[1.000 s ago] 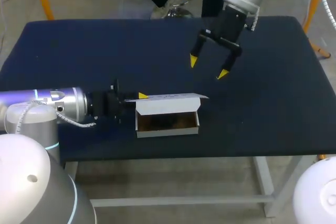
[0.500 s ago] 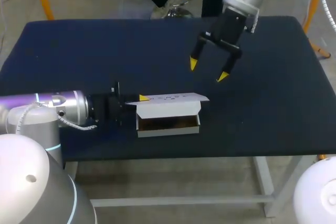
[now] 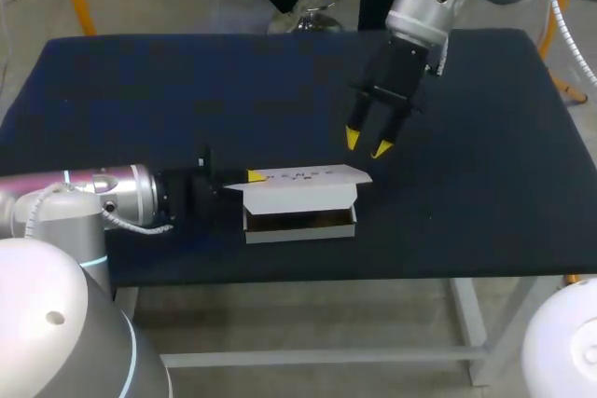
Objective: Assemble the packaging by folding the flat box into shape, placing the metal phone stand inside, and closing the box properly
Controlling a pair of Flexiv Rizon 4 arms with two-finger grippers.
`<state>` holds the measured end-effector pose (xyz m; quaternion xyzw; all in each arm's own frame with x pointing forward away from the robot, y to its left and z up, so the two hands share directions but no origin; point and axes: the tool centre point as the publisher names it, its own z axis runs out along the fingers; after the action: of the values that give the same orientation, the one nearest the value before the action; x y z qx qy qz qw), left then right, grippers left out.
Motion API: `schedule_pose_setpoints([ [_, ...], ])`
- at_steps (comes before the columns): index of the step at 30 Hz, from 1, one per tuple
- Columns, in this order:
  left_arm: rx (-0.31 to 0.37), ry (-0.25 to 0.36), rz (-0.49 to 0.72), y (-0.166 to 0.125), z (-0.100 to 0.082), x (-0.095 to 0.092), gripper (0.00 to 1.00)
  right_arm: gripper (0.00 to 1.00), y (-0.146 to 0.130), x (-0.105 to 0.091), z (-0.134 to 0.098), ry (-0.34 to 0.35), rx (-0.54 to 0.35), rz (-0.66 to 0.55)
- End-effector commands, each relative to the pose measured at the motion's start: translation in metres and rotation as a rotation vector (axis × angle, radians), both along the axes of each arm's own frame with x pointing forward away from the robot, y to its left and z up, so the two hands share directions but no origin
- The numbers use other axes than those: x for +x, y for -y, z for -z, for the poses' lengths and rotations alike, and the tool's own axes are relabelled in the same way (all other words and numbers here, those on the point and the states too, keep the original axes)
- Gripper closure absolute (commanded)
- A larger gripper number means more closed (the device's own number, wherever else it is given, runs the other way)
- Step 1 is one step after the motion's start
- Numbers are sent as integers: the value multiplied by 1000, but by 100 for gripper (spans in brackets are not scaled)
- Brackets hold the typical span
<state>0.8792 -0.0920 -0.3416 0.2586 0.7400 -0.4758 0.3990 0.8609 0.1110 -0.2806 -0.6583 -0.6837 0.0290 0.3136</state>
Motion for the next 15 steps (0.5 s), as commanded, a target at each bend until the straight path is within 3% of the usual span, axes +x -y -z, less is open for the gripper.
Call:
schedule_pose_setpoints([
  [1,-4,2,11,-1,6,2,100,53,-2,1,10,0,2,-18],
  [15,-8,7,34,-1,8,3,100,52,-9,-4,32,15,31,-59],
])
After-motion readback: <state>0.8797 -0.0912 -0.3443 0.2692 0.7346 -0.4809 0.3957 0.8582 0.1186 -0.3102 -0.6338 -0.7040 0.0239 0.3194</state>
